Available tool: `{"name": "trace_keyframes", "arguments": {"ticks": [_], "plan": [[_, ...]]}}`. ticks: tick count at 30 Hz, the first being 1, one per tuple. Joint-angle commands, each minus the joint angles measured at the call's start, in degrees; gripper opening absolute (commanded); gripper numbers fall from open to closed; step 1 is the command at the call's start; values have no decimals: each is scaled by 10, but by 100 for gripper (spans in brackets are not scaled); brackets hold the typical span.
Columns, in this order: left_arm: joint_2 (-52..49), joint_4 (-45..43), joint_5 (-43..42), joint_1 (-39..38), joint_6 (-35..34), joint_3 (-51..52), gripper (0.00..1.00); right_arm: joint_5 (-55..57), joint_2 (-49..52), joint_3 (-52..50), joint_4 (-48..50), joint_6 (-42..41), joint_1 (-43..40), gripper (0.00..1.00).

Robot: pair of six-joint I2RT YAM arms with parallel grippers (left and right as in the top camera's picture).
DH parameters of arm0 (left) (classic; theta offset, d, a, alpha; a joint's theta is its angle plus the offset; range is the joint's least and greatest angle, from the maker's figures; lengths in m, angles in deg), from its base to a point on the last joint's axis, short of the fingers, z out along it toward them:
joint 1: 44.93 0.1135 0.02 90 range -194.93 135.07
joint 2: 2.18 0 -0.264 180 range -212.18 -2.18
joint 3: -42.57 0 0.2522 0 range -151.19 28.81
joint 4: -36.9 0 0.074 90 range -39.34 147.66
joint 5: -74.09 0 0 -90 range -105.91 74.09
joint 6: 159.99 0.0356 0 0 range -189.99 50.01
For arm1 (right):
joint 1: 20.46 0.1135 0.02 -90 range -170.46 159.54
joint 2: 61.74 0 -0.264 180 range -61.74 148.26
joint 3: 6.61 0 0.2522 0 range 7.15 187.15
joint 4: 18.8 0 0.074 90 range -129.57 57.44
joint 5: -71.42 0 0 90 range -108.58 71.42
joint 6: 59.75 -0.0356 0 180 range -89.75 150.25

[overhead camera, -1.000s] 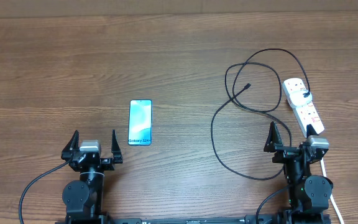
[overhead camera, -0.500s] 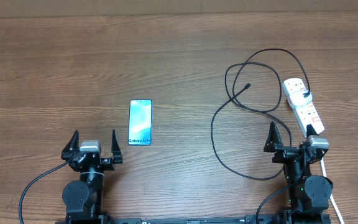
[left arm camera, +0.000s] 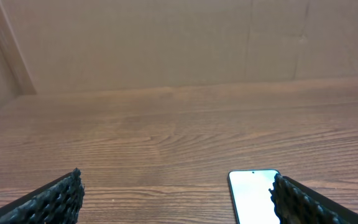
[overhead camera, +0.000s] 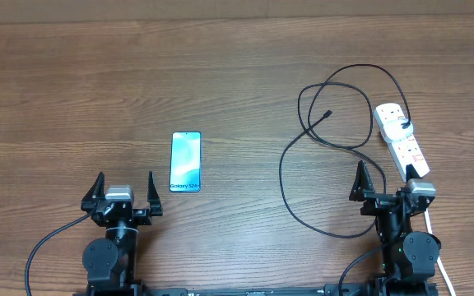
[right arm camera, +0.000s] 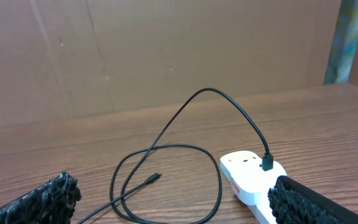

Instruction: Plug charger to phone and switch on socket

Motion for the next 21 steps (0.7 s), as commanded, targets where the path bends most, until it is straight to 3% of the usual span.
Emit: {"name": "trace_keyframes", "arguments": {"ticks": [1,17,21], "plan": [[4,-2,-4,6,-8,4,100,1,0,-6,4,1,-1,100],[4,-8,-7,6,-10,4,100,1,0,-6,4,1,-1,100],[4,-17,-46,6,-71,4,100,1,0,-6,4,1,-1,100]]}}
